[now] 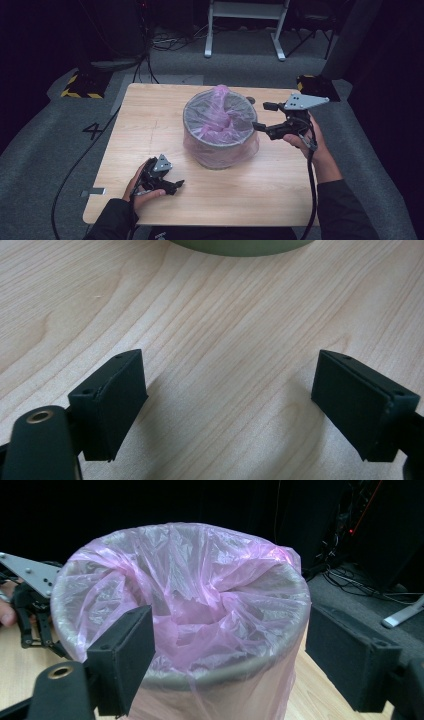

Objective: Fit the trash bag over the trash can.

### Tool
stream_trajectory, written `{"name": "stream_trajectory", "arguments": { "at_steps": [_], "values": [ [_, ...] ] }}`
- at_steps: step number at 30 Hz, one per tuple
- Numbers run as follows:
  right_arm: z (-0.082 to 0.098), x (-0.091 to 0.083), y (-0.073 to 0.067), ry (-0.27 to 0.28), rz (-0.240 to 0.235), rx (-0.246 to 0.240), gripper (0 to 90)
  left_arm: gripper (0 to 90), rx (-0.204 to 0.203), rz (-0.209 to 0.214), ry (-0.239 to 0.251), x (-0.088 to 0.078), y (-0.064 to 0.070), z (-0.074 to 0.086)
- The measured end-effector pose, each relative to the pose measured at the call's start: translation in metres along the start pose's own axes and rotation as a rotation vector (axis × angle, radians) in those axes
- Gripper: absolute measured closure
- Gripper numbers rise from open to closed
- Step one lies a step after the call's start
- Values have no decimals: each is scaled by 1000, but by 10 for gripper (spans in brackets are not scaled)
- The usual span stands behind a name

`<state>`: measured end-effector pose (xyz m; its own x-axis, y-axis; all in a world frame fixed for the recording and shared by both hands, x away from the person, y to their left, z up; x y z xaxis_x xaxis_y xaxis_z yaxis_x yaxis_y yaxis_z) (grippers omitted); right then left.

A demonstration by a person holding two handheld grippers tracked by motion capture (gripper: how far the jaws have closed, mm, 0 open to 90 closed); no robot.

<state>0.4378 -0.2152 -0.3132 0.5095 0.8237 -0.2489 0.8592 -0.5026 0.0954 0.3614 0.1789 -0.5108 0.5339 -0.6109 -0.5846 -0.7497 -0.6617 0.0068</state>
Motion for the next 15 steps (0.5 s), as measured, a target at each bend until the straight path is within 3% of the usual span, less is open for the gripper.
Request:
{"name": "stream_trajectory", "arguments": {
  "at_steps": [15],
  "values": [
    [-13,26,-9,-15,-6,-44,191,134,0,-1,0,0,0,0]
  ]
}}
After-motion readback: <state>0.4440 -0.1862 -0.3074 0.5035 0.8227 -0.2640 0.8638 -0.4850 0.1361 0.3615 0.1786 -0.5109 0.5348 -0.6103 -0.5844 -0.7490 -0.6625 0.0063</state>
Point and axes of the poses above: each handheld gripper's, and its own axes: x roughly forward along the jaws, z roughly out of its underside, y roughly to its right, the point moved 1 cm from there along x, roughly forward along the jaws, and after that the axes turned 9 degrees about y, right-handed, at the moved point
